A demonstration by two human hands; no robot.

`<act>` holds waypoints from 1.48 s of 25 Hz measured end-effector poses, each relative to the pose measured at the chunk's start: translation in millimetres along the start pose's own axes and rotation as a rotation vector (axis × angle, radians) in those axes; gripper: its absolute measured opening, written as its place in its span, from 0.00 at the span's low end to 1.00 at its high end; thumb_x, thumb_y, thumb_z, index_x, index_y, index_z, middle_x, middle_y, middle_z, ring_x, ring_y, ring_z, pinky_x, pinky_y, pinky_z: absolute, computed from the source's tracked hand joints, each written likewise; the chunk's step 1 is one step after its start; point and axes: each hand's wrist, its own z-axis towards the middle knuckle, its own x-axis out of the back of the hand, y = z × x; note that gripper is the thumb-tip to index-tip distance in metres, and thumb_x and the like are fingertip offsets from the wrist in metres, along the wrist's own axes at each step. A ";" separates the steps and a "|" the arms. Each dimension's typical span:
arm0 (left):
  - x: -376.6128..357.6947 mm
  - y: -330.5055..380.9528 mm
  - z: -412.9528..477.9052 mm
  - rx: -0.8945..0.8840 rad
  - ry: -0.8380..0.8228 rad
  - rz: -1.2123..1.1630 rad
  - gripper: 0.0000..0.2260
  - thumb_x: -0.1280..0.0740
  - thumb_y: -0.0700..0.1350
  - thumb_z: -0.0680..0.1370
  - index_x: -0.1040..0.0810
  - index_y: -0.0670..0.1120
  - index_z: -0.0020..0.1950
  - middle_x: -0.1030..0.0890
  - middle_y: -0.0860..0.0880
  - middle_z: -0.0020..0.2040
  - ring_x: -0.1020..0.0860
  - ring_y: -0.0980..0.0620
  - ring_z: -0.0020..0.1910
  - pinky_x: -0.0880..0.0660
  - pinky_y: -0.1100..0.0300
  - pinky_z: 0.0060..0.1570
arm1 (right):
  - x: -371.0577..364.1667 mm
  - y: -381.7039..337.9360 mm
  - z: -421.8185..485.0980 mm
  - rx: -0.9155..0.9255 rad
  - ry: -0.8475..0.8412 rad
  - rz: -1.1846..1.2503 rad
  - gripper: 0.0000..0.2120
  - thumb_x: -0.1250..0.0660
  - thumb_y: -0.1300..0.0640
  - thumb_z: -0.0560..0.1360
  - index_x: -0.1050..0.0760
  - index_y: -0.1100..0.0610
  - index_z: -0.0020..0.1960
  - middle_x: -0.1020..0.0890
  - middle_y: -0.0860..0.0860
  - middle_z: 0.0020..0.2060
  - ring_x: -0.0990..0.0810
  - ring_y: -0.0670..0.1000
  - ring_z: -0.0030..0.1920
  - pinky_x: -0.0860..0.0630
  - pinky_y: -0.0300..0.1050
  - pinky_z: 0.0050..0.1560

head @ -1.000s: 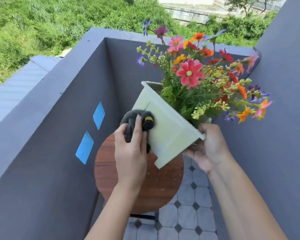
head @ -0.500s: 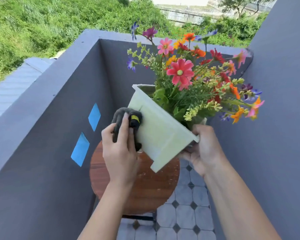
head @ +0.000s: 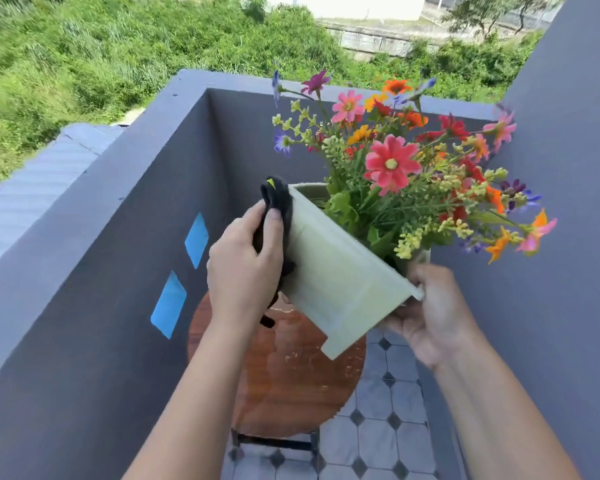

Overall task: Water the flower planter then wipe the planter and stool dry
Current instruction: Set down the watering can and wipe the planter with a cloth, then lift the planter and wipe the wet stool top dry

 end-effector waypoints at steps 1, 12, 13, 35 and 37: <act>2.4 -3.4 -2.7 0.014 -0.036 0.076 0.16 0.45 0.57 0.79 0.22 0.55 0.58 0.19 0.48 0.47 0.23 0.48 0.50 0.28 0.54 0.52 | 2.1 -0.3 0.9 0.004 0.013 0.027 0.15 0.50 0.66 0.74 0.43 0.55 0.30 0.35 0.51 0.19 0.33 0.54 0.29 0.27 0.50 0.35; 11.9 -67.4 -59.6 0.122 -0.530 0.573 0.23 0.39 0.45 0.78 0.36 0.56 0.72 0.23 0.46 0.63 0.25 0.41 0.58 0.27 0.48 0.56 | 30.0 -1.9 34.9 0.144 0.237 0.034 0.13 0.49 0.65 0.74 0.41 0.55 0.32 0.29 0.51 0.20 0.28 0.52 0.29 0.24 0.45 0.29; 4.2 -65.7 -73.8 0.123 -0.676 0.748 0.23 0.42 0.48 0.80 0.42 0.57 0.75 0.30 0.46 0.71 0.30 0.39 0.65 0.29 0.41 0.59 | 28.7 -2.2 38.5 0.155 0.250 0.035 0.13 0.49 0.65 0.74 0.41 0.55 0.32 0.29 0.52 0.22 0.28 0.52 0.29 0.25 0.43 0.27; -139.6 -94.2 -117.4 -0.220 -0.827 0.718 0.28 0.61 0.54 0.81 0.26 0.52 0.68 0.27 0.53 0.69 0.29 0.47 0.69 0.32 0.45 0.64 | 37.9 6.4 139.3 0.195 0.570 0.070 0.27 0.43 0.55 0.56 0.38 0.50 0.56 0.24 0.51 0.38 0.18 0.62 0.45 0.20 0.64 0.50; -159.7 -84.4 -103.0 -0.089 -0.723 0.696 0.30 0.65 0.56 0.80 0.35 0.51 0.74 0.36 0.51 0.75 0.38 0.46 0.75 0.46 0.44 0.70 | 39.5 5.3 148.7 0.223 0.553 0.063 0.30 0.42 0.55 0.55 0.35 0.51 0.59 0.22 0.51 0.38 0.18 0.61 0.44 0.20 0.61 0.49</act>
